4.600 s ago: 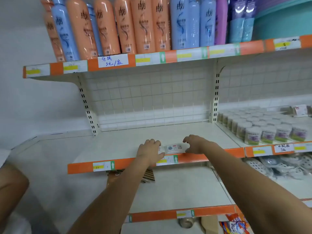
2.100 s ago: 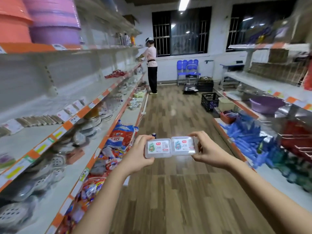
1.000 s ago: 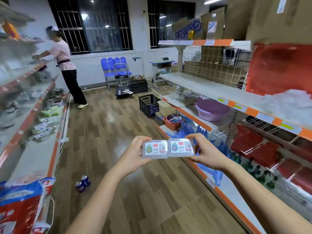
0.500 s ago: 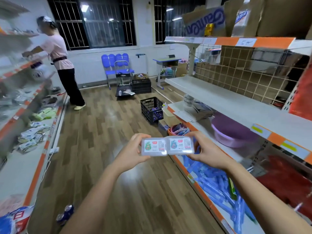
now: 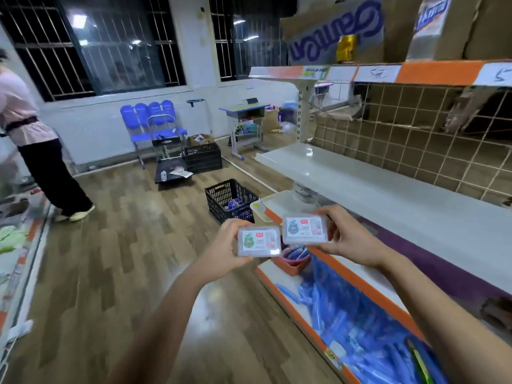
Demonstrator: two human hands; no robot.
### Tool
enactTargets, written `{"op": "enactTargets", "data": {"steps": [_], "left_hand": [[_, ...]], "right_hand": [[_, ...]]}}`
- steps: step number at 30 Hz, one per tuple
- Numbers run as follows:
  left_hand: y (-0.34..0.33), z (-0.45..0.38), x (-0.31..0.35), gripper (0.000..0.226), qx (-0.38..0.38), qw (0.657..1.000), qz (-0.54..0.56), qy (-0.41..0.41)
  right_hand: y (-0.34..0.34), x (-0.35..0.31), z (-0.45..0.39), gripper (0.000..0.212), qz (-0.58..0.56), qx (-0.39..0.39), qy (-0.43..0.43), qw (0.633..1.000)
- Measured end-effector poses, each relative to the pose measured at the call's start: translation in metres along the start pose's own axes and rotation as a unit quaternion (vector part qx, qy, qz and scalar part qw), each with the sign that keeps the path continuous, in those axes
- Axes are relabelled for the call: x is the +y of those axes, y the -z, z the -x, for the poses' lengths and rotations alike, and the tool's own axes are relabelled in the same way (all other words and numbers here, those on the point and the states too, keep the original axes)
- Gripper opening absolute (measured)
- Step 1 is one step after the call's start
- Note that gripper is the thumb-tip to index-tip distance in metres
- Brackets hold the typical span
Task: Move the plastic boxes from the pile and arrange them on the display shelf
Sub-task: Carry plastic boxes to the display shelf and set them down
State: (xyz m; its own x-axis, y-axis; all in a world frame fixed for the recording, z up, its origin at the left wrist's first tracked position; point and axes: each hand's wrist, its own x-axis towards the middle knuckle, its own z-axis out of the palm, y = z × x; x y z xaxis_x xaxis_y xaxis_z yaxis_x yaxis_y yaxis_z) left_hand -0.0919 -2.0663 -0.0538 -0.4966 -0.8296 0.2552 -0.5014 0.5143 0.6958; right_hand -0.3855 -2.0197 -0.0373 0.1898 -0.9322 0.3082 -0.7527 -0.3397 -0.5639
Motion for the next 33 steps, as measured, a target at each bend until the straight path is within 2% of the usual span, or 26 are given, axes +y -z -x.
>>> {"op": "enactTargets", "data": {"steps": [8,11,20,33], "left_hand": [[0.014,-0.145,-0.079,0.061,-0.013,1.000,0.019,-0.020],[0.019,-0.204,-0.107,0.064,-0.016,0.999,0.009,-0.035],[0.030,-0.398,-0.158,0.064,-0.038,0.997,0.020,-0.063],[-0.001,-0.612,-0.228,0.064,-0.129,0.985,0.007,-0.118]], "right_hand": [[-0.018,0.069,-0.119,0.066,0.012,0.003,-0.037,0.999],[-0.021,0.098,-0.170,0.061,0.003,0.010,-0.047,0.999],[0.003,0.183,-0.310,0.054,0.023,0.035,-0.103,0.994],[0.002,0.280,-0.431,0.060,0.043,0.090,-0.245,0.964]]}}
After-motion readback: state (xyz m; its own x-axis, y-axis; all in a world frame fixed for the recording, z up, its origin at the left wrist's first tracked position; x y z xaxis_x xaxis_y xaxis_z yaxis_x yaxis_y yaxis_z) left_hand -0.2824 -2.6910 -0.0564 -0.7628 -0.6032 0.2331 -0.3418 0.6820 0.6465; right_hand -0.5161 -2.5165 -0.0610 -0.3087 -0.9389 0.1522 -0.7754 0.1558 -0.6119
